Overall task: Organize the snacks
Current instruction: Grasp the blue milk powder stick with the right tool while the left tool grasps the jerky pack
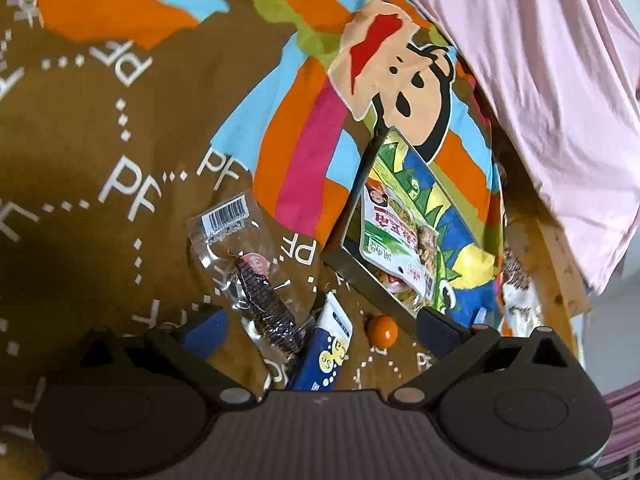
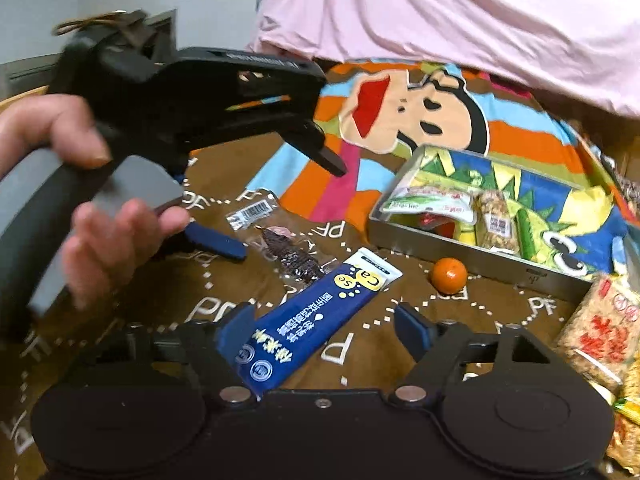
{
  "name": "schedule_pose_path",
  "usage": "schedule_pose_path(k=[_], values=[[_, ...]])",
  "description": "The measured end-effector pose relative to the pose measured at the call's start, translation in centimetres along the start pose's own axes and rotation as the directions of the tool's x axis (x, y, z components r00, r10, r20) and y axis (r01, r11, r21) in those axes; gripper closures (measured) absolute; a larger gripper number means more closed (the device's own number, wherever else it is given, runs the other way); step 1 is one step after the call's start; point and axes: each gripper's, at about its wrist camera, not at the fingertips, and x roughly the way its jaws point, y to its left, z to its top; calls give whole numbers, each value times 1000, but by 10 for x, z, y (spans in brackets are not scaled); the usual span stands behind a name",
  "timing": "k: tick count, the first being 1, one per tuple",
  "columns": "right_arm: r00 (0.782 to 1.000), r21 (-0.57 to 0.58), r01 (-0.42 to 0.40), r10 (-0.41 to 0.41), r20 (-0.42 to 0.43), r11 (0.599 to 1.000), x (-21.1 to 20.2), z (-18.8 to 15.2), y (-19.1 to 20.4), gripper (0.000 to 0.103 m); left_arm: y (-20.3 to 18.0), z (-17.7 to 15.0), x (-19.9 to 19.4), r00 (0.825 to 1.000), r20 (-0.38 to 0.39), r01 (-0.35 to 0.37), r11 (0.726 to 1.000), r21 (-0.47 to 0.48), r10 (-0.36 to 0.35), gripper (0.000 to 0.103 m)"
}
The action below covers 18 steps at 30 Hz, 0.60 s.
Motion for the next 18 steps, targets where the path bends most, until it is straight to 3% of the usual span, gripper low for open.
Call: schedule_pose_path(k=[3, 12, 18], values=[[999, 53, -17, 19, -34, 998, 14, 1, -2, 35, 6, 1, 7, 999, -18, 29, 999, -35, -29, 2], [993, 189, -42, 62, -102, 981, 40, 0, -11, 29, 9, 6, 27, 999, -32, -2, 998, -61, 0, 2], [993, 78, -20, 29, -112, 997, 37, 1, -1, 37, 11, 20, 41, 997, -67, -43, 995, -93, 36, 2]])
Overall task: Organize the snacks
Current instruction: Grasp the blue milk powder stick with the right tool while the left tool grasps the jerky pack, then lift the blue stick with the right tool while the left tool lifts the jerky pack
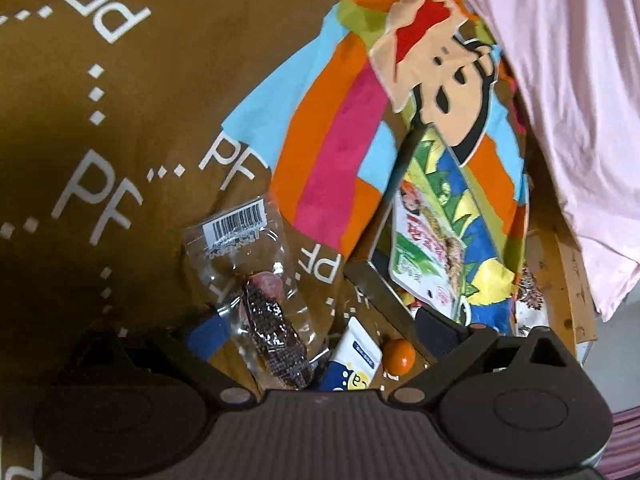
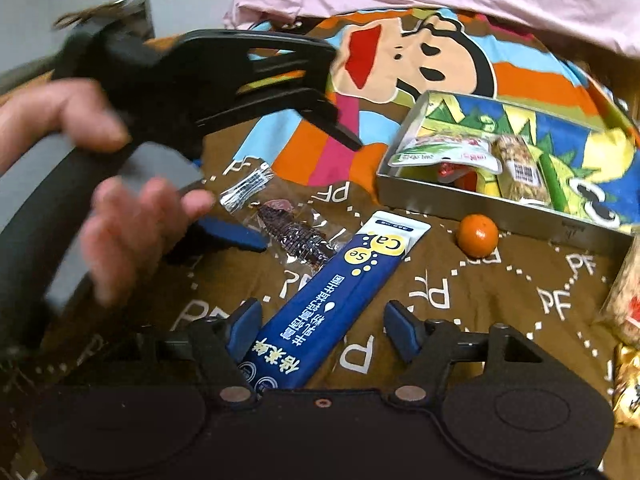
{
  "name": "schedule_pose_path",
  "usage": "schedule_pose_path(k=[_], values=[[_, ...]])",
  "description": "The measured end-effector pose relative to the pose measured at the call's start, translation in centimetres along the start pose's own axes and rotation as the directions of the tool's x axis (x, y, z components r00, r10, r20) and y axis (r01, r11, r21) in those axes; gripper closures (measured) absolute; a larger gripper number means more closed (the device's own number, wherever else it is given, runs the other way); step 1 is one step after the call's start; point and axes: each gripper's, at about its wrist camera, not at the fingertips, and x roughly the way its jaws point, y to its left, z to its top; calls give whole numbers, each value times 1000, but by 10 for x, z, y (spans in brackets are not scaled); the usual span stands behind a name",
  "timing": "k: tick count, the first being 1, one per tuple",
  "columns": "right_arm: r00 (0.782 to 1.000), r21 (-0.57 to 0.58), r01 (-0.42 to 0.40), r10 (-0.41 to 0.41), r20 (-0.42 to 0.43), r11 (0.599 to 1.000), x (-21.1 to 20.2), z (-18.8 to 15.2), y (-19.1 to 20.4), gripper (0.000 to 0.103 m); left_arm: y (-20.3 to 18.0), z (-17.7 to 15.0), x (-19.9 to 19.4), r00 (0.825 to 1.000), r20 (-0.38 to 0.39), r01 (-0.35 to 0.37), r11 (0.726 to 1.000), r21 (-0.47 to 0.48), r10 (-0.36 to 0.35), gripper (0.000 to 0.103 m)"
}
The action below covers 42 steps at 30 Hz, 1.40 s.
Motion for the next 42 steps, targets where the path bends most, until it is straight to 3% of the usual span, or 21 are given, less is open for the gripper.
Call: schedule_pose_path(k=[4, 8, 14, 17, 19, 21, 25, 28, 30, 31, 33, 37, 42], values=[[1000, -40, 27, -27, 0, 999, -2, -1, 3, 51, -12, -4, 9, 997, 4, -74, 995, 73, 73, 4], [998, -38, 66, -66, -18, 997, -6, 0, -2, 54, -25, -12, 11, 981, 38, -196, 962, 191, 192, 31], [993, -5, 107, -107, -58, 994, -18, -2, -18, 67, -27, -14, 10, 969, 56, -248, 942, 228, 242, 51], [992, -4, 113, -113, -61, 994, -22, -6, -23, 67, -24, -13, 10, 971, 64, -237, 948, 211, 229, 51], [991, -1, 118, -118, -62, 993, -24, -7, -24, 66, -18, -11, 9, 981, 60, -194, 968, 161, 187, 40], [988, -31, 143, -144, -59, 989, -26, -9, -22, 66, -13, -9, 9, 991, 51, -130, 985, 115, 125, 21], [974, -119, 215, -222, -44, 969, -27, -13, -16, 66, -26, -12, 18, 982, 69, -187, 969, 163, 178, 17], [973, -123, 220, -227, -44, 968, -27, -14, -17, 66, -42, -21, 30, 961, 97, -274, 926, 258, 257, 18], [974, -116, 217, -223, -45, 969, -27, -14, -19, 66, -51, -29, 35, 940, 122, -340, 878, 338, 317, 27], [974, -113, 215, -221, -45, 970, -27, -14, -20, 66, -56, -34, 37, 928, 138, -373, 845, 383, 347, 27], [974, -106, 215, -221, -45, 971, -28, -13, -21, 66, -61, -40, 40, 915, 156, -403, 808, 431, 373, 30], [972, -93, 223, -228, -51, 970, -34, -15, -25, 66, -60, -44, 36, 909, 167, -415, 788, 456, 382, 39], [973, -64, 217, -221, -70, 974, -40, -21, -34, 66, -52, -44, 23, 926, 141, -376, 807, 456, 351, 47]])
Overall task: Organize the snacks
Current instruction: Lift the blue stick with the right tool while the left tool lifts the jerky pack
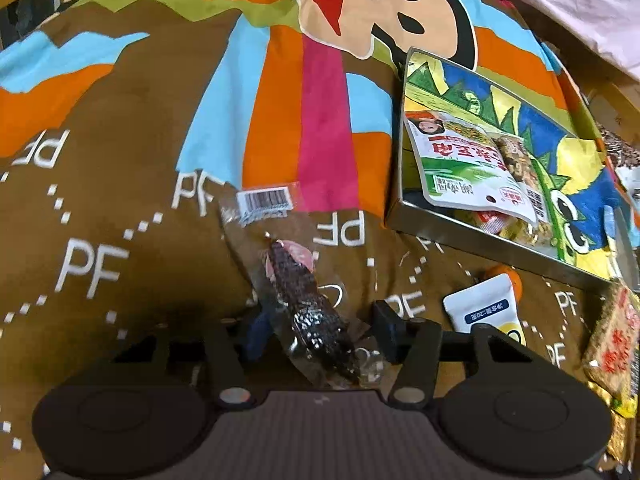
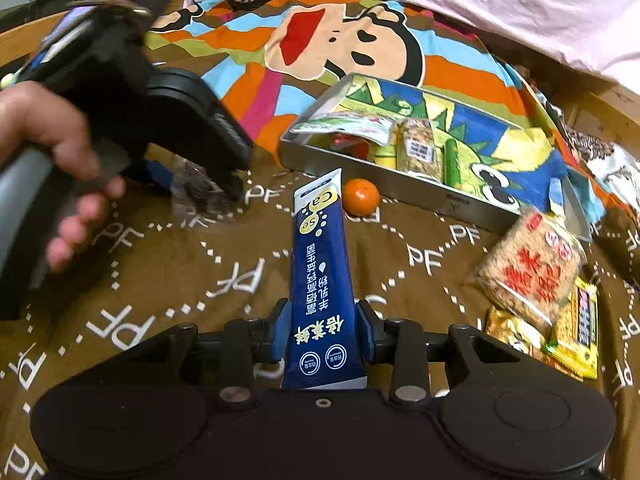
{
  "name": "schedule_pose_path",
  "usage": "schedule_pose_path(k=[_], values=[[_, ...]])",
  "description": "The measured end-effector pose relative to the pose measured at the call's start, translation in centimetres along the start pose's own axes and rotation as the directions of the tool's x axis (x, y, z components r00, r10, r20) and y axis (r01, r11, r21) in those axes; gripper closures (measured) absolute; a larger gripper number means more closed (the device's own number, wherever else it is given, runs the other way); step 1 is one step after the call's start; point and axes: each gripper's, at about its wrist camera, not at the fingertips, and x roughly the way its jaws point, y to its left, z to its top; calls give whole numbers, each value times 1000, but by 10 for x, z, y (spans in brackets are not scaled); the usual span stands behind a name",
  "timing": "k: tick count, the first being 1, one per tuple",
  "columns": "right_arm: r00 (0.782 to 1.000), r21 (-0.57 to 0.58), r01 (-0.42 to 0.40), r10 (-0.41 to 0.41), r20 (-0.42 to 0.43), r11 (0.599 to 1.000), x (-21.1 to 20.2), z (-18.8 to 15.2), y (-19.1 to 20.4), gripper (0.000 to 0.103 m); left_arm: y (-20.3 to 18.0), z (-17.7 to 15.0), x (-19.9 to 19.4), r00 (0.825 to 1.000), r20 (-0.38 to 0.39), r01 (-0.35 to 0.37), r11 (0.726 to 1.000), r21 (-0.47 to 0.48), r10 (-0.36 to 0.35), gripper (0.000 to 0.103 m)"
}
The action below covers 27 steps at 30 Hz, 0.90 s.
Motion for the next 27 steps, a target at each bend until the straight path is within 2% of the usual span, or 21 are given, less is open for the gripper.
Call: schedule_pose_path(k=[7, 14, 17, 22, 27], values=[[1000, 22, -20, 20, -5, 1000, -9, -9, -4, 66, 7, -22, -27, 999, 10, 46, 999, 16, -46, 53], [1000, 15, -28, 28, 2, 1000, -11, -13, -4, 66, -9, -62, -61, 999, -28, 34, 990, 137, -31, 53], [999, 33, -34, 34, 3, 999, -9, -14, -6, 63, -15, -75, -71, 1000, -20, 12, 983, 184, -8, 53], [1000, 19, -5, 5, 24, 1000, -1, -15, -5, 48, -11, -70, -70, 999, -38, 16, 989, 144, -11, 52], [1000, 62, -12, 10, 19, 998, 9, -13, -9, 46, -13, -67, -64, 999, -44, 15, 989, 150, -8, 52]])
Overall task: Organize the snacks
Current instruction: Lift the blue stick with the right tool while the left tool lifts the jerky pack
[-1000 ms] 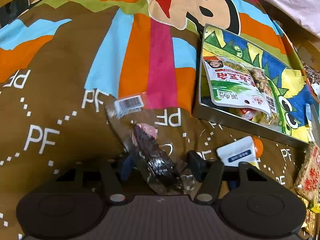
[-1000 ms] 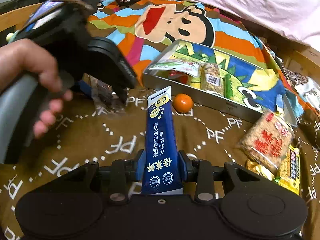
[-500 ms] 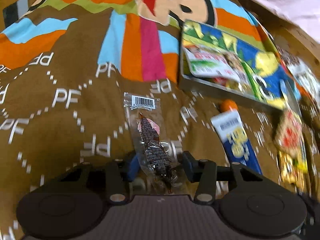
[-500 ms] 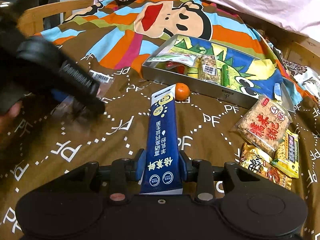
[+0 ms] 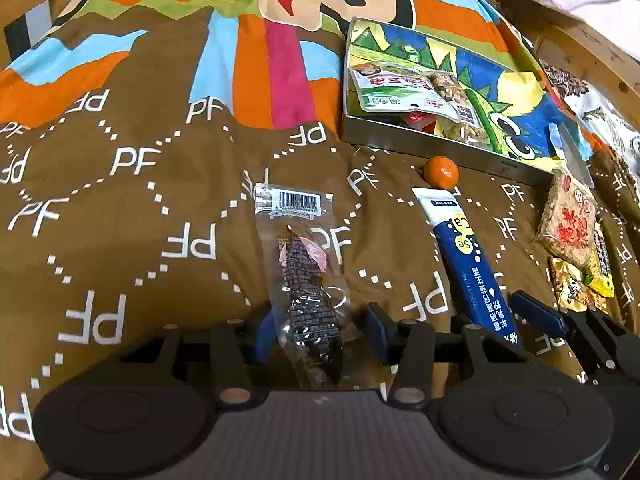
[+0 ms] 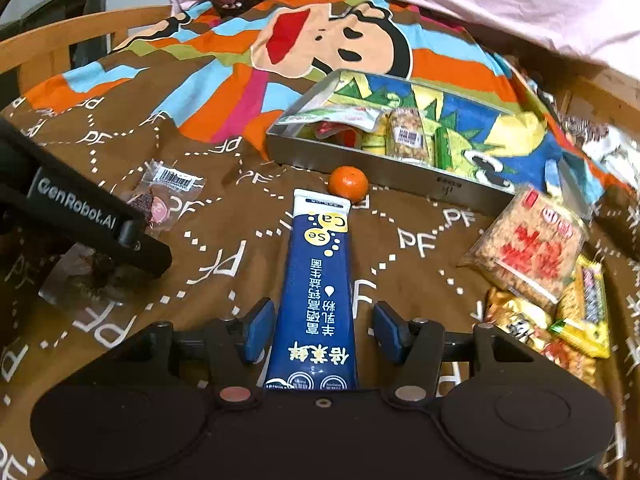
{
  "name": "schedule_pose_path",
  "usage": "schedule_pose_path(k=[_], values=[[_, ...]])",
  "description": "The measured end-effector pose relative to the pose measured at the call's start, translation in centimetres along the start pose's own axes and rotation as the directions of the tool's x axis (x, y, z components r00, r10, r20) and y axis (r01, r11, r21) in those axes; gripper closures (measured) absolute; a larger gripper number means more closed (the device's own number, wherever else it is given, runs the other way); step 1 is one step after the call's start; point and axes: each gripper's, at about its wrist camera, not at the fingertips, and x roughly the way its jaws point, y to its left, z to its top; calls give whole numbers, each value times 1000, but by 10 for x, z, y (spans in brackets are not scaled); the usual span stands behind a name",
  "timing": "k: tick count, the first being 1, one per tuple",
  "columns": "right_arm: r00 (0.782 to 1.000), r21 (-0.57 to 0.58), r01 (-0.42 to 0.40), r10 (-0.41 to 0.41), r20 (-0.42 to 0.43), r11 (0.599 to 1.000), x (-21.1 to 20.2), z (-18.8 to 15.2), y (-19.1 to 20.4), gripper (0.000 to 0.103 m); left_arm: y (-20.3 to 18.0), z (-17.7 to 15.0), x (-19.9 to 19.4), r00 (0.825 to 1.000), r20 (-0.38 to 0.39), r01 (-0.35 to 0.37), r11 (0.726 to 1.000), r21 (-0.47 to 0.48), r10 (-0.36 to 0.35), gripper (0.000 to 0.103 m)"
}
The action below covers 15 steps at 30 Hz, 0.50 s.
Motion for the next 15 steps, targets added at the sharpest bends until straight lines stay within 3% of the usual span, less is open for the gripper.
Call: schedule_pose_path(k=[3, 13, 14, 15], values=[[999, 53, -33, 33, -10, 998, 1, -1, -4, 61, -4, -1, 0, 1000, 3, -14, 999, 30, 14, 52], [997, -93, 49, -44, 55, 994, -19, -9, 16, 66, -5, -1, -20, 998, 56, 16, 1000, 22, -17, 56], [996, -115, 62, -55, 64, 991, -21, -10, 18, 66, -5, -1, -24, 997, 70, 17, 1000, 25, -19, 78], [995, -139, 76, -66, 74, 987, -23, -11, 20, 66, -5, 0, -26, 997, 72, 23, 999, 28, -25, 83]])
